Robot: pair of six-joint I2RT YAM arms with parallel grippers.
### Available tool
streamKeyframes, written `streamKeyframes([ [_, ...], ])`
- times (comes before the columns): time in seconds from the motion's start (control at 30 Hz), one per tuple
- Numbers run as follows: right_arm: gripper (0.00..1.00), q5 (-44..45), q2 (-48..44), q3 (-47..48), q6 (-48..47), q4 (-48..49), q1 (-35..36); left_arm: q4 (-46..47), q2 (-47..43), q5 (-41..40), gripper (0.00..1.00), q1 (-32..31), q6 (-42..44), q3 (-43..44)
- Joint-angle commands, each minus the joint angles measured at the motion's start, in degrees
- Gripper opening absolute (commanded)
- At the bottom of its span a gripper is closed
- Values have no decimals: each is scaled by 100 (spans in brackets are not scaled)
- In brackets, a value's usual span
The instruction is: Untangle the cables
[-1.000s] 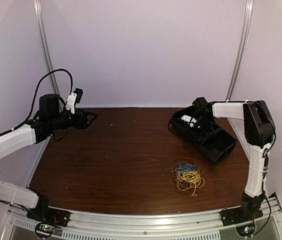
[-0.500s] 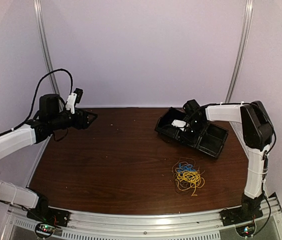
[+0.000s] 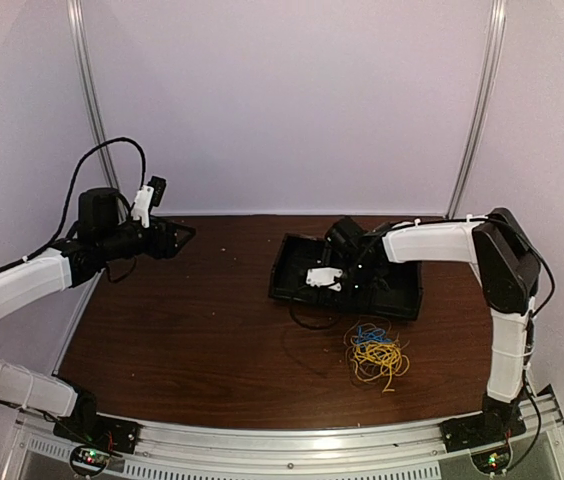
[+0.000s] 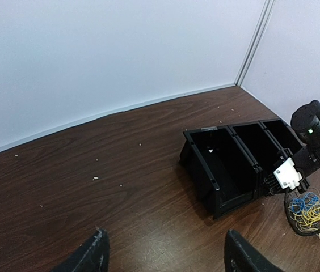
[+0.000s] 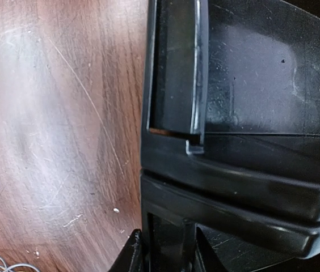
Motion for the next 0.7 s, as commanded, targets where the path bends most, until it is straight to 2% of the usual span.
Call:
streamKeyframes([
  [0.0, 19, 330, 181, 329, -239, -64, 35, 134, -89, 74, 70, -28, 14, 162],
  [0.37, 21, 352, 338, 855, -477, -236, 177, 131, -63, 103, 71, -28, 19, 164],
  [0.57, 39, 445, 193, 1074, -368, -449, 177, 134, -23, 131, 71, -28, 11, 166],
  [0.67, 53, 328, -220, 980, -276, -462, 159, 134, 8, 124, 71, -28, 14, 170],
])
